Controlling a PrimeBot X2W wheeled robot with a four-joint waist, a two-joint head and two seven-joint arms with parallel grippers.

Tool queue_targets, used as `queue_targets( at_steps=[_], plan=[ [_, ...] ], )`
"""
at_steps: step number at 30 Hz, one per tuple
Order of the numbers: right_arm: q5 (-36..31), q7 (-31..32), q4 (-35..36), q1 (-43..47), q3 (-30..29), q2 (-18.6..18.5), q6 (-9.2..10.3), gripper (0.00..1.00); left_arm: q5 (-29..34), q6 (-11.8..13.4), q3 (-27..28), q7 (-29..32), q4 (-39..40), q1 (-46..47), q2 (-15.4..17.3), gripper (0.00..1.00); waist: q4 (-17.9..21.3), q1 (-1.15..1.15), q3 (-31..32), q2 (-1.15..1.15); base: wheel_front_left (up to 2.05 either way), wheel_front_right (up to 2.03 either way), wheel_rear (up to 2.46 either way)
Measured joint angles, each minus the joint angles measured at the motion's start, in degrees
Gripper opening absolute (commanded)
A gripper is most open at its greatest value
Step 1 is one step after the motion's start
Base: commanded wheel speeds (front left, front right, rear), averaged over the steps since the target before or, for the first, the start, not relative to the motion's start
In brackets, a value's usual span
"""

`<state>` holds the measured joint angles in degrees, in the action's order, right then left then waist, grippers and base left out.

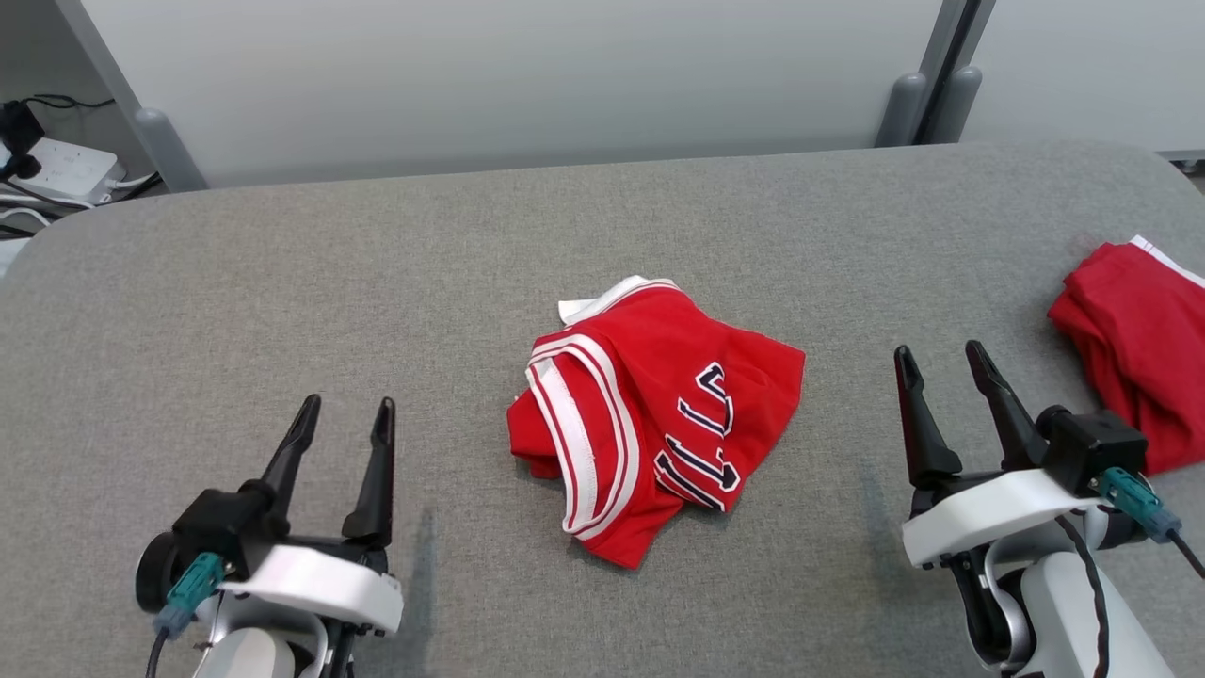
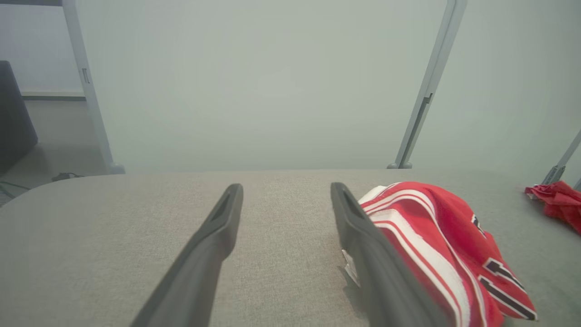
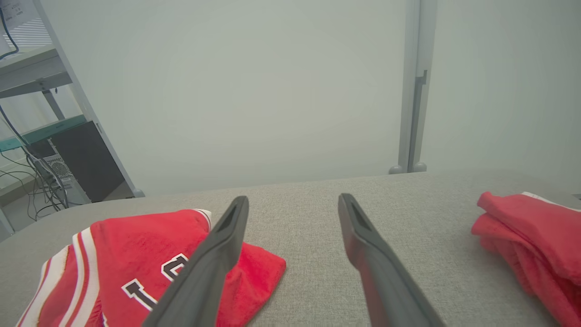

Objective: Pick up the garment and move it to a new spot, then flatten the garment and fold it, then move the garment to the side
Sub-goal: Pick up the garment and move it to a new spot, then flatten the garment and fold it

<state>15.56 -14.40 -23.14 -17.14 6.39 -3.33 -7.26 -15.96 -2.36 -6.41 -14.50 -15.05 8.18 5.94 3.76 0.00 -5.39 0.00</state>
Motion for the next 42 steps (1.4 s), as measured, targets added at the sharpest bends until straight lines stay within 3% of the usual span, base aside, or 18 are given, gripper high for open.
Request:
queue_targets(
  at_steps=[13,30,34,42],
  plan=[
    [0.0,0.0,-0.1,2.89,-1.03,0.14,0.0,1.0,6.41,-0.63,8.2,0.0,5.1,-7.13,-3.16,1.0,-0.38,0.0,1.77,0.0,0.0,0.0,0.0],
    [-0.19,0.0,-0.31,3.86,-1.68,0.26,0.0,1.0,6.19,-1.6,7.09,0.0,5.15,-8.26,-3.34,1.0,-1.82,0.0,1.44,0.0,0.0,0.0,0.0],
    [-0.19,0.0,-1.07,3.85,2.55,0.09,0.0,1.0,5.25,-2.11,5.04,0.0,4.95,-8.26,-3.33,1.0,-2.71,0.0,1.29,0.0,0.0,0.0,0.0],
    [5.47,0.0,-5.95,3.16,19.78,-1.07,0.0,1.0,3.76,-2.13,-0.59,0.0,3.94,-8.26,-3.3,1.0,-6.25,0.0,1.13,0.0,0.0,0.0,0.0]
  ],
)
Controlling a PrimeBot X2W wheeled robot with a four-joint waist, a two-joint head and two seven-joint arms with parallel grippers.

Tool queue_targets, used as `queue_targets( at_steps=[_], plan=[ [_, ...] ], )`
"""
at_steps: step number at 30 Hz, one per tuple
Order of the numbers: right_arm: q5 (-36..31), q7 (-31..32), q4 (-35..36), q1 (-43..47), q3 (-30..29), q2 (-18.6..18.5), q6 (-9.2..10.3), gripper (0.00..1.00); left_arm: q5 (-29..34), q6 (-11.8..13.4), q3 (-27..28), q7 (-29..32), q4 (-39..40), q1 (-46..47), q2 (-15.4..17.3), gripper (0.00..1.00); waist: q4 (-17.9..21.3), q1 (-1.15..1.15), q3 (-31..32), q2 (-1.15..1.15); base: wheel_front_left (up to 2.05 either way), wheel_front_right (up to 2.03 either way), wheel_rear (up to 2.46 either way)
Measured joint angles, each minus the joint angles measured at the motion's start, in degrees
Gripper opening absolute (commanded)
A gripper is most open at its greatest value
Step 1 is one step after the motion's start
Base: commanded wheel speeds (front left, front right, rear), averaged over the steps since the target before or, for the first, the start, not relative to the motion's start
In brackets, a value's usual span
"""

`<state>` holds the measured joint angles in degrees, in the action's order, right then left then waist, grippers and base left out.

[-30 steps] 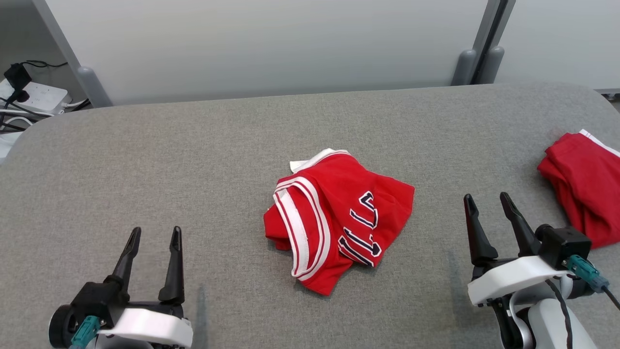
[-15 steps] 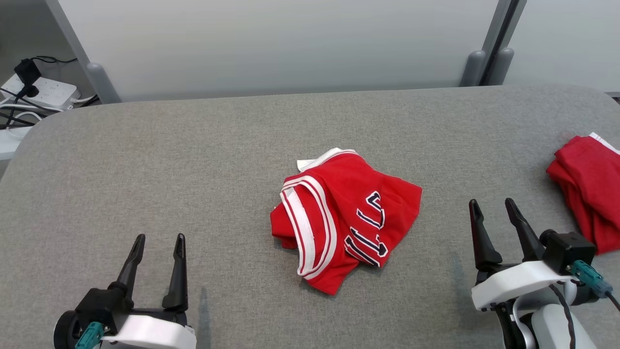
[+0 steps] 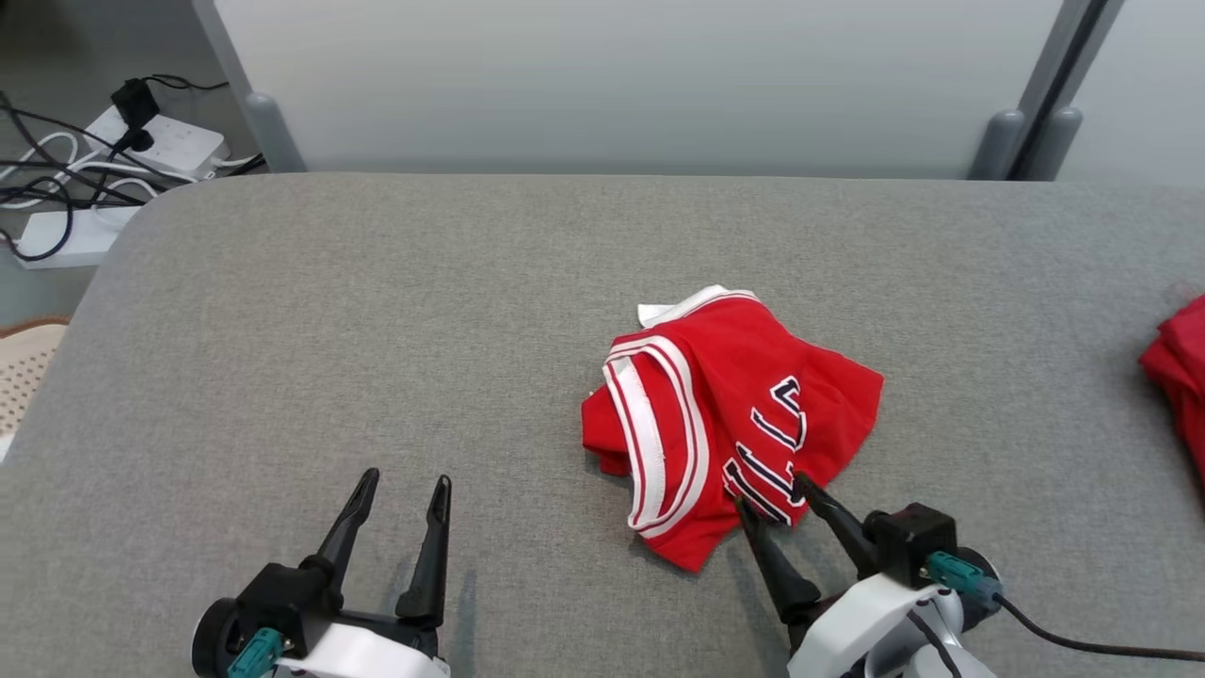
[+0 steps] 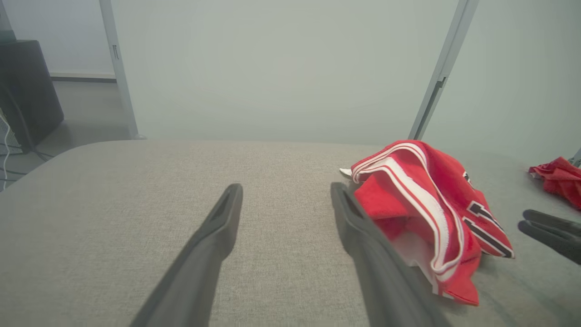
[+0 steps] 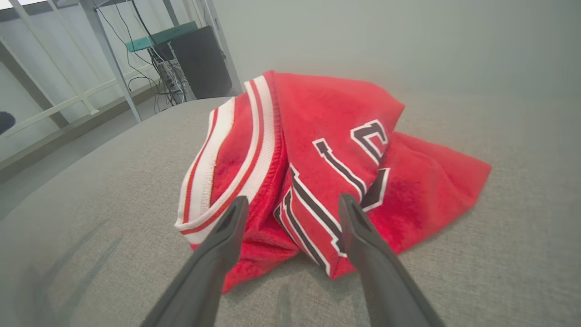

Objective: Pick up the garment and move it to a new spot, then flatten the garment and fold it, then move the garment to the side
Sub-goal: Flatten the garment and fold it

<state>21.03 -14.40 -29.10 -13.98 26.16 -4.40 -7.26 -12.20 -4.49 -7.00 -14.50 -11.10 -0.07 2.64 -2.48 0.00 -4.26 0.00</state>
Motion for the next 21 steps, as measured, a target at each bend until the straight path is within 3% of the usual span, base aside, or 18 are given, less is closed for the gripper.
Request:
queue_targets(
  at_steps=[8,20,21],
  plan=[
    [4.77,0.0,-5.12,-5.21,8.24,-1.02,0.0,1.0,-0.08,0.0,-3.03,0.0,-0.54,0.03,0.05,1.0,-4.2,0.0,-0.48,0.0,0.0,0.0,0.0],
    [3.68,0.04,-14.58,-9.55,7.78,-0.33,0.0,1.0,-1.05,0.01,-6.09,0.0,-0.71,0.4,0.07,1.0,-7.67,0.0,-1.9,0.0,0.0,0.0,0.0],
    [3.68,0.26,-15.28,-9.92,7.87,-0.05,0.0,0.91,-1.07,0.01,-6.32,0.0,-0.73,0.41,0.08,1.0,-7.84,0.0,-1.99,0.0,0.0,0.0,0.0]
  ],
)
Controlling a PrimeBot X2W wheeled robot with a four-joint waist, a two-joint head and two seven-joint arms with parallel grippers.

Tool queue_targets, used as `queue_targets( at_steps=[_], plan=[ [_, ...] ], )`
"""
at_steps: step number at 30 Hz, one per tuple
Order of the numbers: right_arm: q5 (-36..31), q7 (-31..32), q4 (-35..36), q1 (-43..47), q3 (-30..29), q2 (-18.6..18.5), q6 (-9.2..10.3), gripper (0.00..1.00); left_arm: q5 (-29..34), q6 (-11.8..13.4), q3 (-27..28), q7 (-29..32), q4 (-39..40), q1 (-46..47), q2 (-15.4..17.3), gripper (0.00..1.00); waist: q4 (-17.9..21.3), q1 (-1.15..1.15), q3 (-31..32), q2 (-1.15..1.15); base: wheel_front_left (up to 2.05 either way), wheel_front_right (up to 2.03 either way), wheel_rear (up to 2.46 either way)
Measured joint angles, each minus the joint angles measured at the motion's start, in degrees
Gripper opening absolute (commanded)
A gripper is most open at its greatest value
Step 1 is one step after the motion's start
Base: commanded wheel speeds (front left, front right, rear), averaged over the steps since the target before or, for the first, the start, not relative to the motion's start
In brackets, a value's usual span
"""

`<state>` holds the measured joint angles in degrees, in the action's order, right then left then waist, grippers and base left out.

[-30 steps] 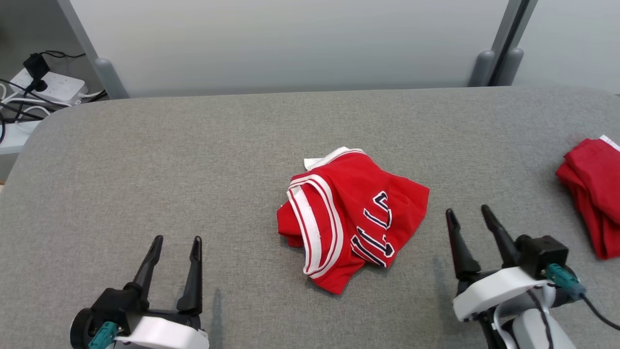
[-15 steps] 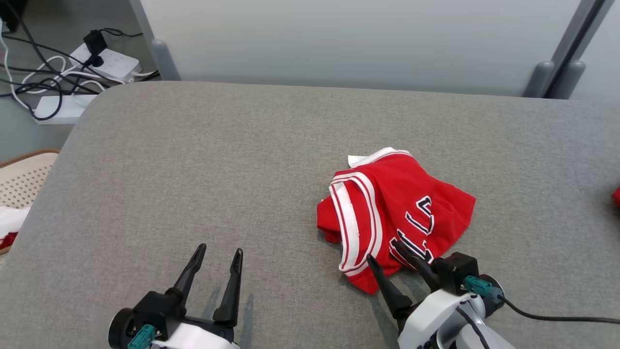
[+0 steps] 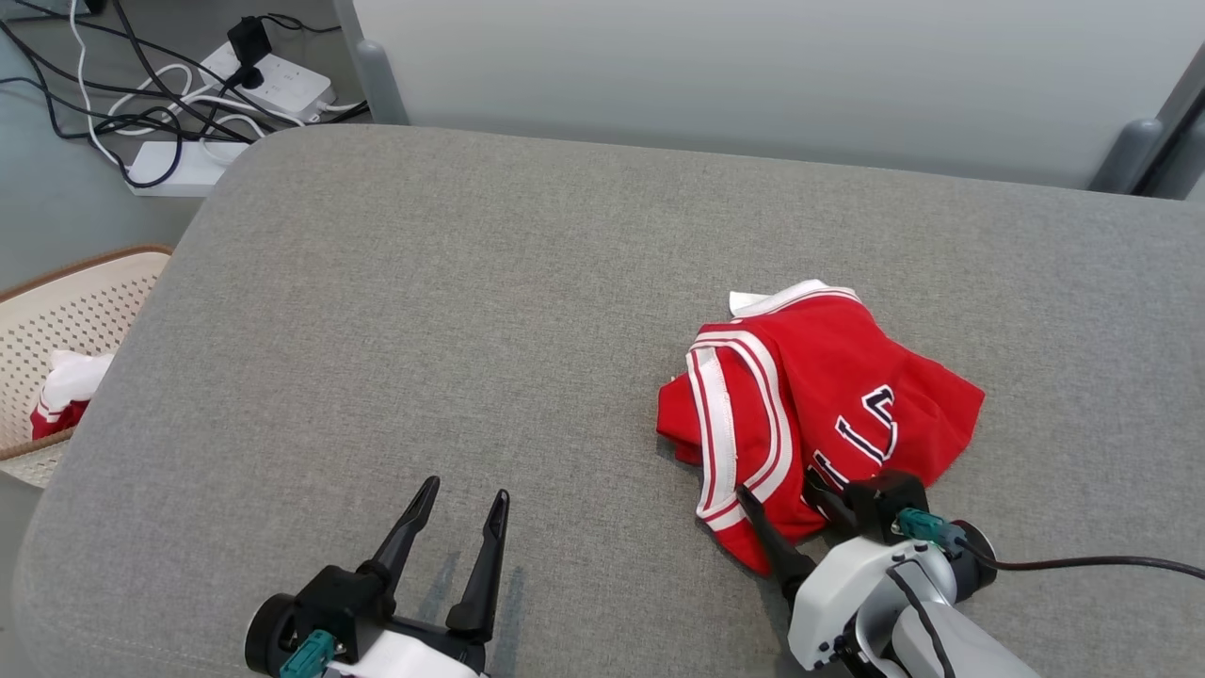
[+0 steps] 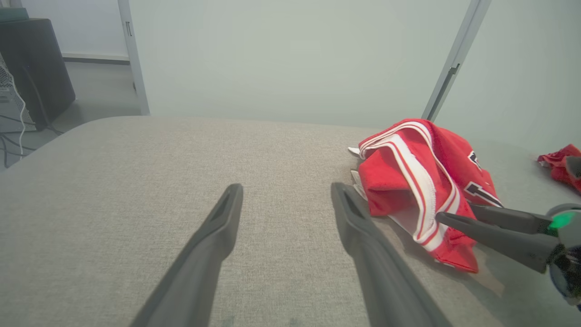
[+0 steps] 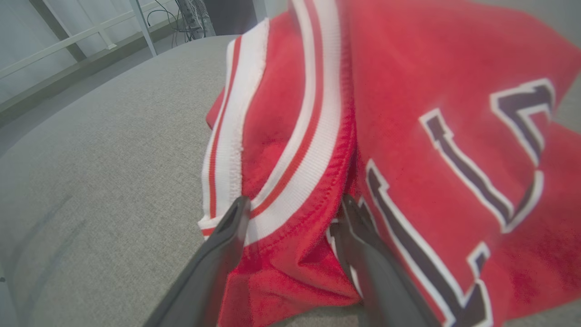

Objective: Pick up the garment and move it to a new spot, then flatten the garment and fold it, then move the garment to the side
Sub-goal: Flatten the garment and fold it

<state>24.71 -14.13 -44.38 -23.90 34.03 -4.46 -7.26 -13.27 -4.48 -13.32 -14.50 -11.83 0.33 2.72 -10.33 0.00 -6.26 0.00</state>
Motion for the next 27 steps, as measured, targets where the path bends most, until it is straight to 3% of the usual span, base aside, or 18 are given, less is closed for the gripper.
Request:
queue_targets(
  at_steps=[3,4,9,18,27],
  plan=[
    [0.57,0.14,-1.75,-1.4,0.45,0.51,0.0,0.14,-0.44,0.0,-0.59,0.0,0.0,0.18,-0.01,1.0,-0.43,0.0,-0.25,0.0,0.0,0.0,0.0],
    [1.1,0.33,-2.04,-1.74,0.97,0.53,0.0,0.0,-0.48,0.0,-0.66,0.0,0.0,0.2,-0.01,1.0,-0.54,0.0,-0.31,0.0,0.0,0.0,0.0],
    [4.65,0.53,-0.37,-2.79,3.82,0.49,0.0,0.0,-0.55,0.0,-0.75,0.0,0.01,0.23,-0.01,1.0,-0.79,0.0,-0.35,0.0,0.0,0.0,0.0],
    [13.58,-0.01,12.92,-9.71,13.88,0.66,0.02,0.0,-0.97,0.0,-1.13,0.0,-0.23,0.4,0.0,1.0,-0.33,0.0,-0.43,0.0,0.0,0.0,0.0],
    [19.67,-0.03,19.41,-18.81,8.04,0.46,0.02,0.0,-1.47,0.0,-3.15,0.0,-1.18,1.3,0.02,1.0,-1.17,0.0,0.11,0.0,0.0,0.0,0.0]
  ],
)
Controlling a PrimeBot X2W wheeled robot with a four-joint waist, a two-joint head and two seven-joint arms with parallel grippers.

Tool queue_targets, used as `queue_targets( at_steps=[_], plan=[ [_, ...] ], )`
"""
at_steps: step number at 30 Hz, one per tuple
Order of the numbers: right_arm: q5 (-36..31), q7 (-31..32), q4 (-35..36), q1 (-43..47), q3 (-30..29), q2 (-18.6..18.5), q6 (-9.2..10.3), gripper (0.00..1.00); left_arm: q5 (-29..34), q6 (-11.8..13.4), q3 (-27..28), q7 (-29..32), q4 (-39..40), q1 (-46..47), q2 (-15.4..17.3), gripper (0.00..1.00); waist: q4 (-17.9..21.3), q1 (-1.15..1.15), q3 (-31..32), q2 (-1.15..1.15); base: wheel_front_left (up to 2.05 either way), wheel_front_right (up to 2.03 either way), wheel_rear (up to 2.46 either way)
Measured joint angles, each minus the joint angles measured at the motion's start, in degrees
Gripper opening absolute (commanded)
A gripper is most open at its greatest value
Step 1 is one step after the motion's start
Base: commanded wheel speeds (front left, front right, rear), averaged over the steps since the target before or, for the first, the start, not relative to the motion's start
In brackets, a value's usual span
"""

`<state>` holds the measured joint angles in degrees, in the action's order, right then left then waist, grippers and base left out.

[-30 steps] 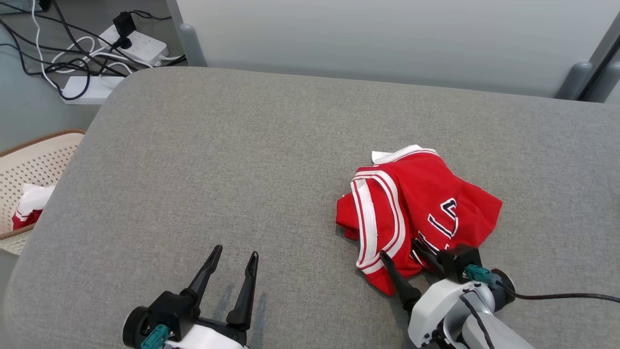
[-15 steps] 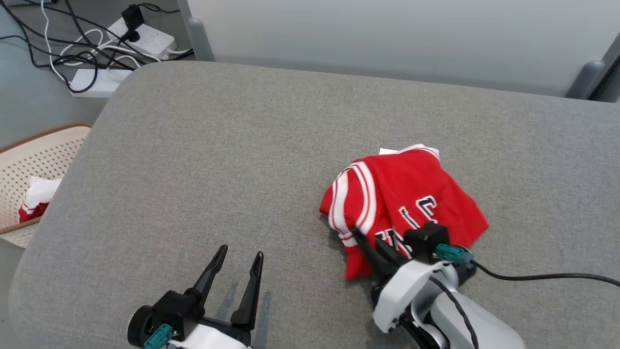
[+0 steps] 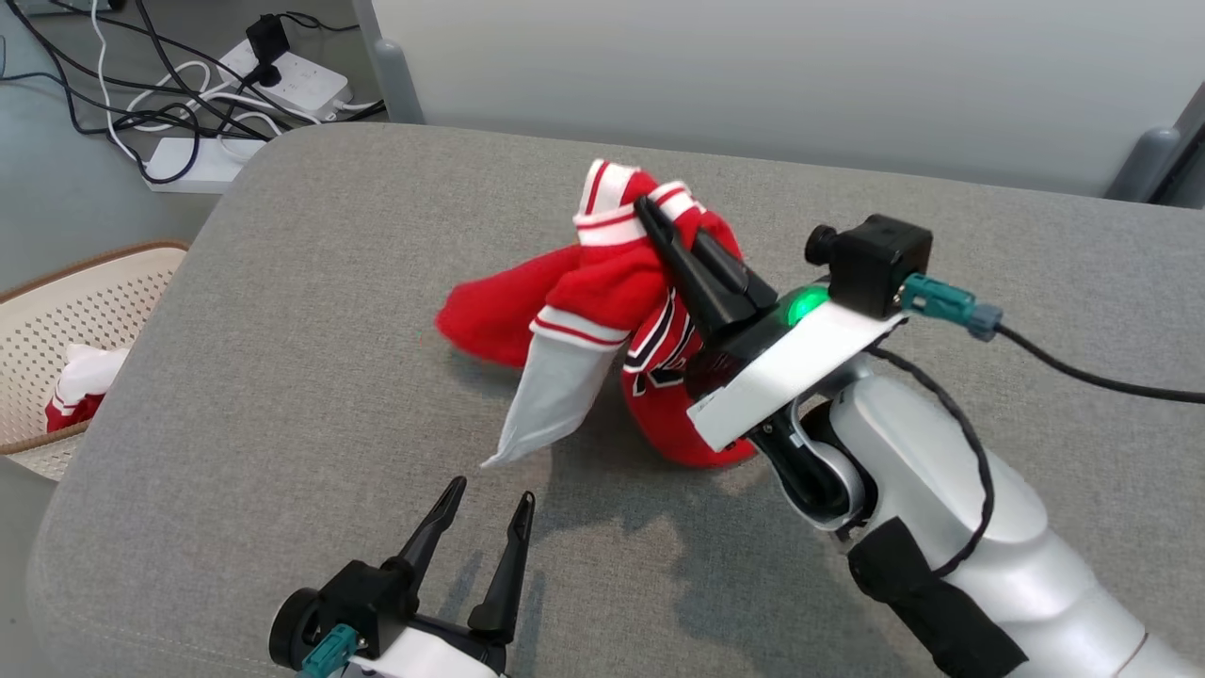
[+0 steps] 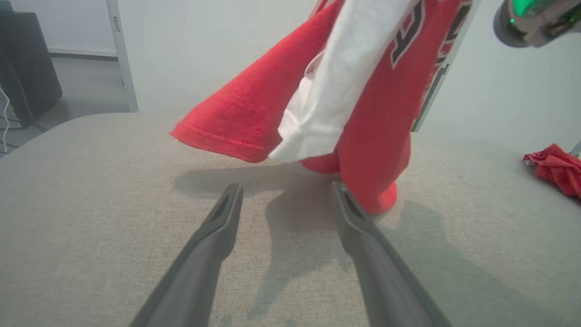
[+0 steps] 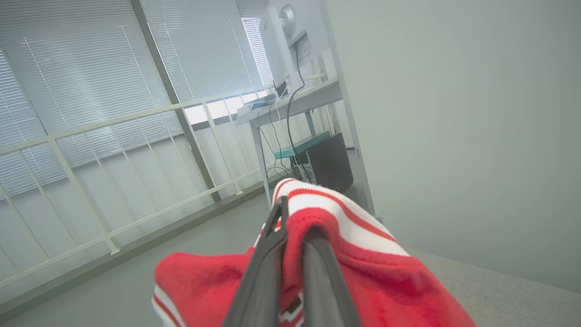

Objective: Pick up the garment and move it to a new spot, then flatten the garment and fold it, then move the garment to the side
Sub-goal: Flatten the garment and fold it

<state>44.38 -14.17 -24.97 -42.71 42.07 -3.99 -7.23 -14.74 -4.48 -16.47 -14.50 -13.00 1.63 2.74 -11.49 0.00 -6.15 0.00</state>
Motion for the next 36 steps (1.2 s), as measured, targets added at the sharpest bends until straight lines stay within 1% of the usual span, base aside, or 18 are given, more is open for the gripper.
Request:
queue_targets(
  at_steps=[2,4,5,6,8,11,12,13,14,15,19,22,24,26,29,32,34,36],
  plan=[
    [0.69,-0.01,1.98,-0.25,-3.22,-0.43,-0.01,0.0,-0.11,0.0,-0.04,0.0,-0.1,-0.01,0.0,1.0,-0.04,0.0,0.08,0.0,0.0,0.0,0.0],
    [0.49,-0.04,1.48,-0.11,-5.73,-2.15,-0.01,0.0,-0.19,0.01,-0.03,0.0,-0.2,-0.03,0.01,1.0,0.17,0.0,-0.03,0.0,0.0,0.0,0.0],
    [0.49,-0.04,1.48,-0.11,-5.73,-2.15,-0.01,0.0,-0.19,0.01,-0.03,0.0,-0.2,-0.03,0.01,1.0,0.17,0.0,-0.03,0.0,0.0,0.0,0.0],
    [-0.14,-0.09,-1.24,0.6,-8.25,-4.98,-0.01,0.0,-0.45,0.01,-0.07,0.0,-0.22,-0.04,-0.01,1.0,0.58,0.0,-0.31,0.0,0.0,0.0,0.0],
    [-1.14,-0.18,-6.17,2.4,-9.46,-7.73,-0.01,0.0,-0.53,0.01,-0.14,0.0,-0.24,-0.03,0.01,1.0,1.16,0.0,-0.63,0.0,0.0,0.0,0.0],
    [-1.57,0.13,-13.65,5.75,-10.06,-9.71,0.0,0.0,-0.89,0.01,-0.43,0.0,-0.25,0.02,-0.01,1.0,2.28,0.0,-1.12,0.0,0.0,0.0,0.0],
    [-1.71,0.84,-15.71,6.39,-9.56,-10.06,0.0,0.03,-0.92,0.0,-0.57,0.0,-0.25,0.04,0.0,1.0,2.65,0.0,-1.3,0.0,0.0,0.0,0.0],
    [-1.7,1.22,-17.5,6.94,-9.54,-9.96,0.0,0.39,-0.92,0.0,-0.74,0.0,-0.25,0.09,-0.01,1.0,3.02,0.0,-1.48,0.0,0.0,0.0,0.0],
    [-1.77,1.57,-19.18,7.07,-9.24,-9.88,0.0,0.89,-0.92,0.0,-0.9,0.0,-0.26,0.16,0.01,1.0,3.39,0.0,-1.65,0.0,0.0,0.0,0.0],
    [-1.77,1.57,-19.18,7.07,-9.24,-9.88,0.0,1.0,-0.92,0.0,-0.9,0.0,-0.26,0.16,0.01,1.0,3.39,0.0,-1.65,0.0,0.0,0.0,0.0],
    [-3.35,0.99,-22.58,6.7,-10.18,-10.03,0.0,1.0,-0.92,0.0,-1.11,0.0,-0.21,1.35,0.0,1.0,4.86,0.0,-2.05,0.0,0.0,0.0,0.0],
    [-7.13,0.49,-24.18,6.3,-12.61,-11.12,0.0,1.0,-0.92,0.0,-1.24,0.0,-0.32,1.65,-0.02,1.0,5.64,0.0,-2.07,0.0,0.0,0.0,0.0],
    [-9.64,0.24,-23.93,6.27,-14.06,-11.34,0.0,1.0,-0.92,0.0,-1.25,0.0,-0.4,1.65,0.0,1.0,5.93,0.0,-1.85,0.0,0.0,0.0,0.0],
    [-11.32,0.01,-20.75,6.88,-15.08,-10.98,0.0,1.0,-0.93,0.0,-1.29,0.0,-0.43,1.65,-0.01,1.0,6.1,0.0,-1.68,0.0,0.0,0.0,0.0],
    [-13.25,-0.04,-14.18,9.21,-11.05,-10.17,0.0,1.0,-0.93,-0.01,-1.35,0.0,-0.48,1.64,-0.01,1.0,6.18,0.0,-1.56,0.0,0.0,0.0,0.0],
    [-13.1,0.29,-9.85,13.72,-2.76,-9.23,-0.02,1.0,-0.94,-0.01,-1.43,0.0,-0.63,1.64,-0.01,1.0,6.17,0.0,-1.54,0.0,0.0,0.0,0.0],
    [-12.91,1.77,-8.13,16.0,1.7,-9.38,-0.02,1.0,-0.94,-0.01,-1.44,0.0,-0.69,1.64,0.0,1.0,6.16,0.0,-1.55,0.0,0.0,0.0,0.0],
    [-12.47,3.31,-6.81,16.48,5.53,-10.7,-0.03,1.0,-0.98,-0.01,-1.51,0.0,-0.76,1.64,-0.01,1.0,6.1,0.0,-1.51,0.0,0.0,0.0,0.0]
  ],
)
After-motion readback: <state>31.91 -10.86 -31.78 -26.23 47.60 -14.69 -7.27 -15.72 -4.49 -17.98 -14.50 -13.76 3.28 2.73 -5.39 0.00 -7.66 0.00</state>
